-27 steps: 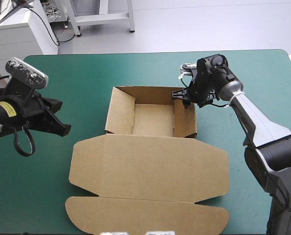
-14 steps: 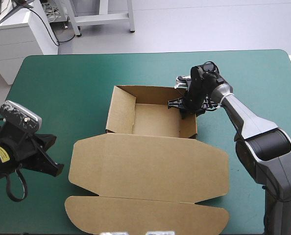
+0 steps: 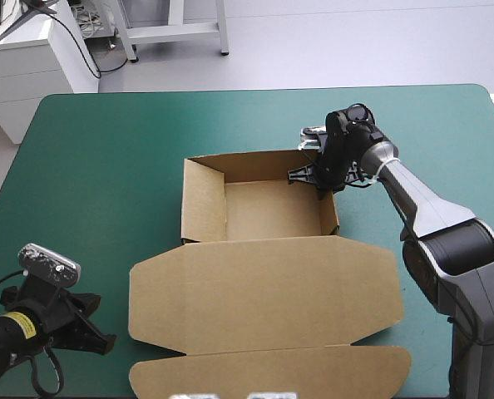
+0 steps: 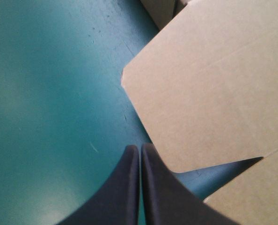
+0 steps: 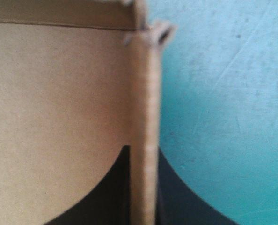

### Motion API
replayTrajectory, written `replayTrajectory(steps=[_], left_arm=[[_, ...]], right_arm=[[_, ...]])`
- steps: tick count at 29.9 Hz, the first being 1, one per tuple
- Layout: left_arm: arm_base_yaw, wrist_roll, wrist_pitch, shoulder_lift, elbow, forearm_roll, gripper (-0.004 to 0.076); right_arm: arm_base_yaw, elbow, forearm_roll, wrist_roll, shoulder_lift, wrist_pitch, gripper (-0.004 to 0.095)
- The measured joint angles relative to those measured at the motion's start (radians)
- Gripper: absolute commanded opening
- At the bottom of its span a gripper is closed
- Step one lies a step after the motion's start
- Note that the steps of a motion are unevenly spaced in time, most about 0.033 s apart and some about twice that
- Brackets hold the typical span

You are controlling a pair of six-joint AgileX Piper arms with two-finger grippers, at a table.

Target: Fold the box

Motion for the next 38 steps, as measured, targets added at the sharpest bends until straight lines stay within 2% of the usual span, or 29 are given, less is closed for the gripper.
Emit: replayTrajectory(steps=[4,7,19,24,26,31,33,38], left_arm=[[0.0,-0.035,-0.003,-0.053,0.093,-0.002,-0.0008],[0.0,-0.038,-0.007,-0.09,0.155,-0.002,-0.0008],[0.0,-0.037,-0.007,-0.132,0.266,-0.044,-0.0008],[0.0,-0.037,-0.013,-0.132,0.296,-0.06,-0.0008],[0.0,-0.037,-0.015,-0.132,0.3,-0.074,-0.0008],[0.0,-0.037,-0.019,-0.132,0.31,-0.09,-0.0008],[0.0,-0.037,-0.02,-0.132,0.31,-0.092,-0.0008],[0.0,-0.037,-0.021,-0.132,0.31,-0.089,-0.0008]], right_arm=[[-0.033,0.0,-0.024,-0.033,-0.035,0.003,-0.0017],[-0.108,0.001,-0.038,-0.089,-0.069,0.006,-0.0017],[-0.652,0.001,-0.096,-0.199,-0.136,0.006,-0.0017],[-0.846,0.002,-0.048,-0.206,-0.136,0.011,-0.0001],[-0.884,0.002,-0.033,-0.206,-0.136,0.011,0.0071],[-0.91,0.002,-0.023,-0.199,-0.136,0.012,0.041],[-0.91,0.002,-0.024,-0.199,-0.137,0.015,0.0461],[-0.91,0.002,-0.028,-0.199,-0.139,0.016,0.046]])
